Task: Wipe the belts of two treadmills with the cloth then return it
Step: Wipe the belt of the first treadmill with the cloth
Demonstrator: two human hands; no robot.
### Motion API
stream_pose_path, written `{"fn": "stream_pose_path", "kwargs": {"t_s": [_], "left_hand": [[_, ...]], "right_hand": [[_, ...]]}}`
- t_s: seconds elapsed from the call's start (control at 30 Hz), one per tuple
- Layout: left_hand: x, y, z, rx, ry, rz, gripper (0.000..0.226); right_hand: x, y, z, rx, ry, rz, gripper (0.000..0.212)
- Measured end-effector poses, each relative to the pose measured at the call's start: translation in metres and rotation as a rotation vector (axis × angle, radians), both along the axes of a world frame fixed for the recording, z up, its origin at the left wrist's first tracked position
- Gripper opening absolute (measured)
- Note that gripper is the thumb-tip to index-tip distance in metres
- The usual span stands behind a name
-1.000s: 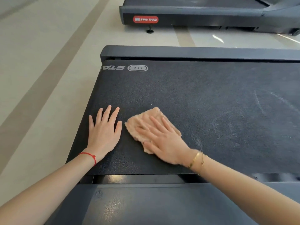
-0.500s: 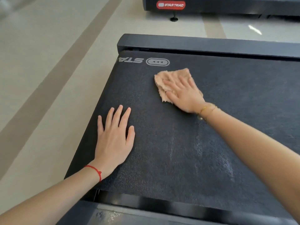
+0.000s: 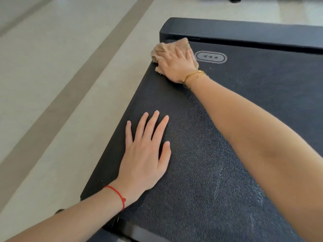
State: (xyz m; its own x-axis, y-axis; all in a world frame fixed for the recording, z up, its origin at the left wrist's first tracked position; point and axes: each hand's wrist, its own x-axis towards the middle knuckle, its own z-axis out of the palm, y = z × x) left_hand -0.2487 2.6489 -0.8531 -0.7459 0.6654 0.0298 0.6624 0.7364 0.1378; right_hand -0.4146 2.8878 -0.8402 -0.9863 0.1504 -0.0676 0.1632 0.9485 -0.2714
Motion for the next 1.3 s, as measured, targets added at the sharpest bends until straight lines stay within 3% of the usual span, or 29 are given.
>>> {"fn": "stream_pose_path", "kwargs": {"t_s": [0.13, 0.37, 0.67, 0.9, 1.07, 1.13, 1.23, 1.3], "left_hand": [[0.001, 0.0, 0.002, 0.026, -0.008, 0.012, 0.062], [0.003, 0.001, 0.002, 0.056, 0.005, 0.019, 0.059], [0.006, 0.003, 0.004, 0.091, -0.01, 0.011, 0.058], [0.021, 0.002, 0.005, 0.034, -0.05, 0.015, 0.058], [0.059, 0.014, 0.011, 0.057, -0.059, -0.134, 0.057], [0.075, 0.022, 0.012, 0.067, -0.044, -0.197, 0.057], [0.09, 0.034, 0.014, 0.073, -0.04, -0.258, 0.057], [0.096, 0.039, 0.014, 0.074, -0.042, -0.278, 0.057]], "right_hand": [[0.053, -0.011, -0.003, 0.003, 0.051, 0.137, 0.055], [0.211, -0.025, 0.003, -0.001, 0.037, 0.03, 0.057], [0.376, -0.089, 0.007, -0.014, -0.042, 0.071, 0.056], [0.421, -0.066, 0.01, 0.011, -0.025, -0.273, 0.062], [0.425, -0.06, 0.01, 0.053, -0.01, -0.436, 0.063], [0.426, -0.061, 0.013, -0.059, 0.071, -0.419, 0.065], [0.434, -0.054, 0.021, -0.343, 0.347, -0.491, 0.067], [0.443, -0.045, 0.02, -0.294, 0.409, -0.623, 0.07]]}}
